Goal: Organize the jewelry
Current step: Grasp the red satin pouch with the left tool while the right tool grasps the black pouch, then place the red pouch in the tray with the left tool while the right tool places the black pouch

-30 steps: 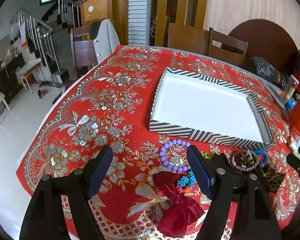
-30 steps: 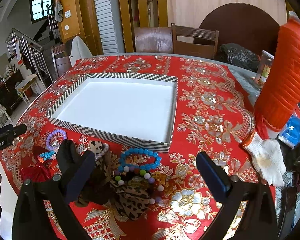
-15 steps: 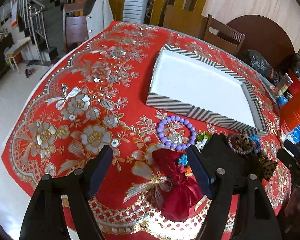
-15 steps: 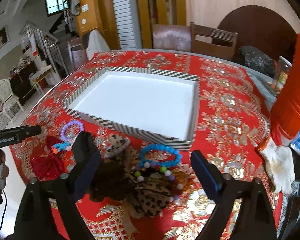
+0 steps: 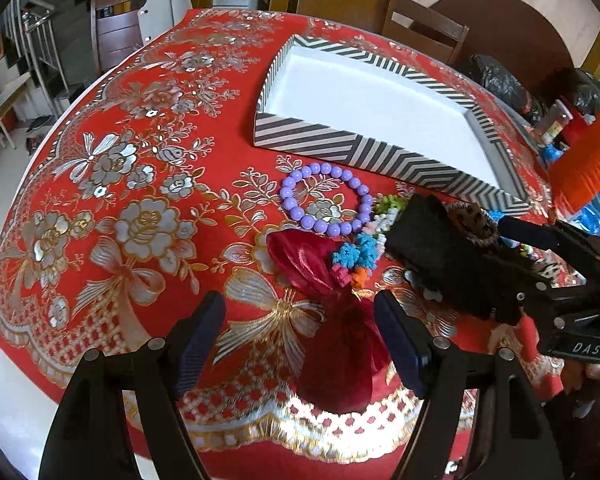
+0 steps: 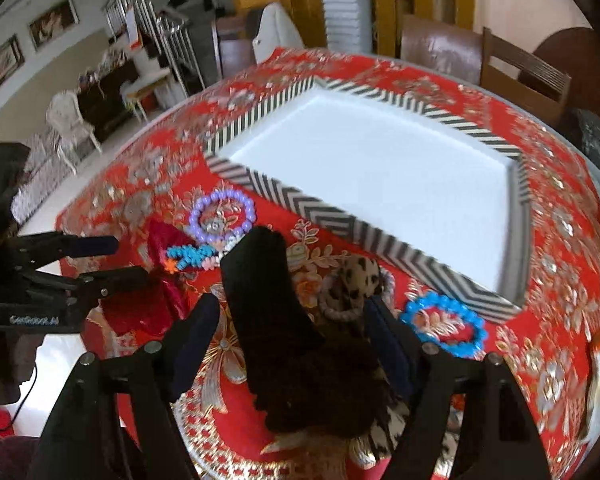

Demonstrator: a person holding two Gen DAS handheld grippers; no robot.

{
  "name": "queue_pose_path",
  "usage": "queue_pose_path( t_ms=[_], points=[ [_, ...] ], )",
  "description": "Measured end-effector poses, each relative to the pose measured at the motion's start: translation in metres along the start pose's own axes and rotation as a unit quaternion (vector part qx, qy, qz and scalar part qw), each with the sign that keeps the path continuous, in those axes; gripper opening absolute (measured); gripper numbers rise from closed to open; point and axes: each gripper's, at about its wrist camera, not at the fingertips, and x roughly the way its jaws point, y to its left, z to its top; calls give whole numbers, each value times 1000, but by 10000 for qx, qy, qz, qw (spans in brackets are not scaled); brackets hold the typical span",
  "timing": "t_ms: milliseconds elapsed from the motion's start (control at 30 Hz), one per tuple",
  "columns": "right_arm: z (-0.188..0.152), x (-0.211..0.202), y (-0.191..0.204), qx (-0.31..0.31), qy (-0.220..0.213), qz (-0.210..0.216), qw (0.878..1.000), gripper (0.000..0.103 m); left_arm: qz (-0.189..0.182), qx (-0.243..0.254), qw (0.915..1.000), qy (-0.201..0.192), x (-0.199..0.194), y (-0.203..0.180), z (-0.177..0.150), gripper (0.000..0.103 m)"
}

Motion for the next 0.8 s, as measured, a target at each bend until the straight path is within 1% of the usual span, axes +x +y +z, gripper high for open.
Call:
queue_pose_path(
  t_ms=[67,100,133,167,200,233,267,333,433,500,633,733,800],
  points=[
    [3,9,2,-74,66,12,10000,78,-54,23,10000,75,6,-3,0,68],
    [4,12,3,-102,99,33,9999,76,-104,87,9998,131,10,-6,-1,58],
    [5,16,4,-120,137,102,9998,60,-110,166,9996,206,13,-8,-2,51],
    [6,21,4,-110,183,222,9995,33,-4,290,9995,124,13,-11,-3,42],
    [6,24,3,-66,238,376,9990,20,-31,381,9992,102,12,-13,-4,21],
    [5,26,3,-31,255,429,9988,14,-131,432,9989,147,13,-14,-5,13],
    [3,25,3,-54,207,416,9989,13,-227,414,9986,227,13,-13,-6,12],
    [2,19,3,17,67,537,9985,10,-259,381,9988,190,8,-10,-6,10],
    [1,-1,-5,352,-207,1003,9941,10,-285,379,9988,81,-4,-3,-4,9],
    [0,-14,-13,587,-376,1288,9892,10,-223,410,9989,-53,-15,0,0,9],
    [1,-32,-24,845,-603,1492,9833,10,-194,410,9986,-284,-31,1,7,9],
    [4,-47,-32,1052,-840,1674,9767,10,-220,400,9980,-437,-40,1,14,9],
    [6,-56,-35,1124,-978,1722,9737,10,-269,444,9973,-513,-48,-1,18,9]
  ],
)
